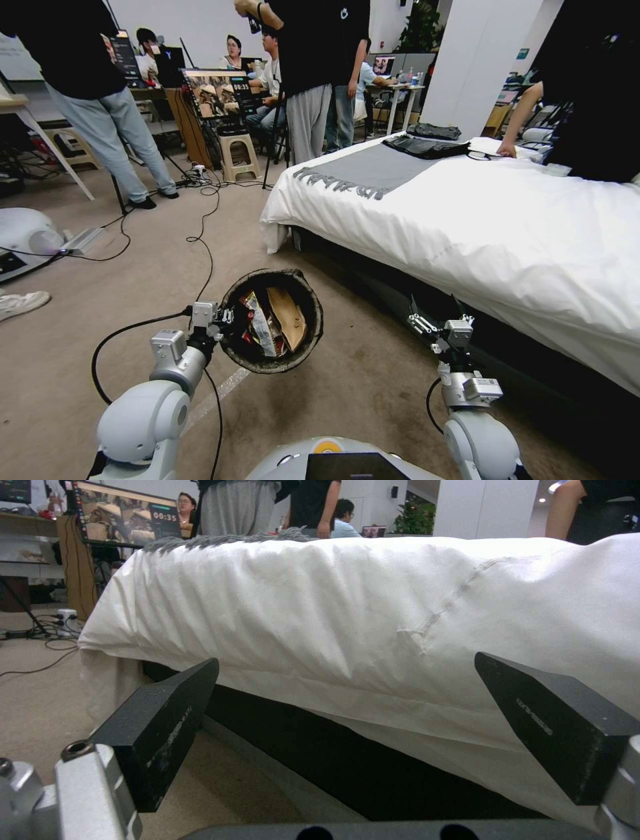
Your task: Pick up the trash bin, then pick up the garbage from the floor and place it into the trash bin.
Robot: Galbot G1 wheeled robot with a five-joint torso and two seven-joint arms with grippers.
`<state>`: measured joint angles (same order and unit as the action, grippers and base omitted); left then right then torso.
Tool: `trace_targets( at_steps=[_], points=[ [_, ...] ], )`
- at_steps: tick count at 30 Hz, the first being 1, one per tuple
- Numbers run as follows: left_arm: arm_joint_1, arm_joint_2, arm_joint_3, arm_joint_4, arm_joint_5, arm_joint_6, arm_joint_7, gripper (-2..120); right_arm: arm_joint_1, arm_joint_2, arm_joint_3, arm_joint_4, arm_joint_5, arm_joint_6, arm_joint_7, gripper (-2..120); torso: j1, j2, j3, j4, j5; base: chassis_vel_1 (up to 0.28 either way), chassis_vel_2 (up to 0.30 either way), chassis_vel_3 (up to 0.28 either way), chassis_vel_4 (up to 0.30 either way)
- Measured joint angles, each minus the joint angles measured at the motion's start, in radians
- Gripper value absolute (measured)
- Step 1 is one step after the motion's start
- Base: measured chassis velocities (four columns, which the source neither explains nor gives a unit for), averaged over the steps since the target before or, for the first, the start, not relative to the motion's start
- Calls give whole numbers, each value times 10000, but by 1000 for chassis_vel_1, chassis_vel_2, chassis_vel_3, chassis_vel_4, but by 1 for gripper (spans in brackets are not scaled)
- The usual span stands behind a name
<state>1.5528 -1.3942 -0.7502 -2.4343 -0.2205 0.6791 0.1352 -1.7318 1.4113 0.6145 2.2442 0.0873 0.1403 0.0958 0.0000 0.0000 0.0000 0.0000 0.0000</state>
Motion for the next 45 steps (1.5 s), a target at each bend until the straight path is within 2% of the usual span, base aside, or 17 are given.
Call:
trace_targets(
  at_steps=[30,45],
  points=[
    [126,-78,30,-157,73,7,-14,1,-361,-71,95,-29,42,244,158,100,0,0,0,-1,0,0,0,0,0],
    [226,-130,92,-205,148,-32,22,1,-565,-87,131,-32,6,388,200,100,0,0,0,0,0,42,51,47,54]
  ],
)
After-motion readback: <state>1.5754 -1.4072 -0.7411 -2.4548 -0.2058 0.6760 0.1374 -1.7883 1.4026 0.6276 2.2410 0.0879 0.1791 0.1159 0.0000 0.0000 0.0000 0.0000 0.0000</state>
